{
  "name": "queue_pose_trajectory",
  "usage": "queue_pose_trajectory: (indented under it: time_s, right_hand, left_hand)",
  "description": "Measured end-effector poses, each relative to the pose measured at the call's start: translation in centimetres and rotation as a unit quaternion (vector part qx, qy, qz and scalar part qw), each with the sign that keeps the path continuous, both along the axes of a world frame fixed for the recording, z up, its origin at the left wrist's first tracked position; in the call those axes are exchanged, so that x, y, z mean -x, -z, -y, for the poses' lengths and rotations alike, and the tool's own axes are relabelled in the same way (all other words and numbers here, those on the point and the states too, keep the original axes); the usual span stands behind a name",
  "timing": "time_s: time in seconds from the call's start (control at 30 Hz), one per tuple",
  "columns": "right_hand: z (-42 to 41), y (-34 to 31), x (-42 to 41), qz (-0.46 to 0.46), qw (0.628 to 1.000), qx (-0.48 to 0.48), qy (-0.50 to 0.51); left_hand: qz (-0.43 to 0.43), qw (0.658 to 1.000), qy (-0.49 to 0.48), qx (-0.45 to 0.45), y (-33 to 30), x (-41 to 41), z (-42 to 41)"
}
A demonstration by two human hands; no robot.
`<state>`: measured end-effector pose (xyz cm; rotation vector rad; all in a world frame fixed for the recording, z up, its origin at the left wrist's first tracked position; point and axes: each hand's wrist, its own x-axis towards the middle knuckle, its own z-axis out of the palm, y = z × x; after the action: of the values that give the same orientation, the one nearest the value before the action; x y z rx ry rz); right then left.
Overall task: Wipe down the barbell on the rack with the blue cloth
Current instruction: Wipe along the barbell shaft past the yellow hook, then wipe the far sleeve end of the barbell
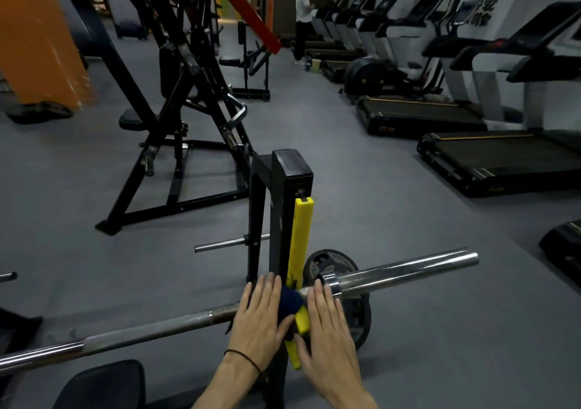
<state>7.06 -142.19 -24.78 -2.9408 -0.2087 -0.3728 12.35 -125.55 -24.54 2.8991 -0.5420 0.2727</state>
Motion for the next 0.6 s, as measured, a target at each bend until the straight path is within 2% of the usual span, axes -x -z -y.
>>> queue_pose_trajectory:
  time_s: [0.17,0.33,0.6]
  right_hand:
    - [1.8,-0.2,-0.6,0.018,0.999,0.001,-0.038]
    - [3.6,-0.1,-0.8,0.030,0.996,-0.026,-0.077]
    - [6.2,-1.1,-2.5,0.003,0.988,-0.092,-0.125]
  left_hand:
    - [0.011,0.999,-0.037,-0.005,0.2,-0.3,0.7]
    - [0.103,0.994,-0.039,-0.014,0.3,-0.3,1.4]
    - [0.249,0.962,-0.041,0.102,-2.8,1.1,3.7]
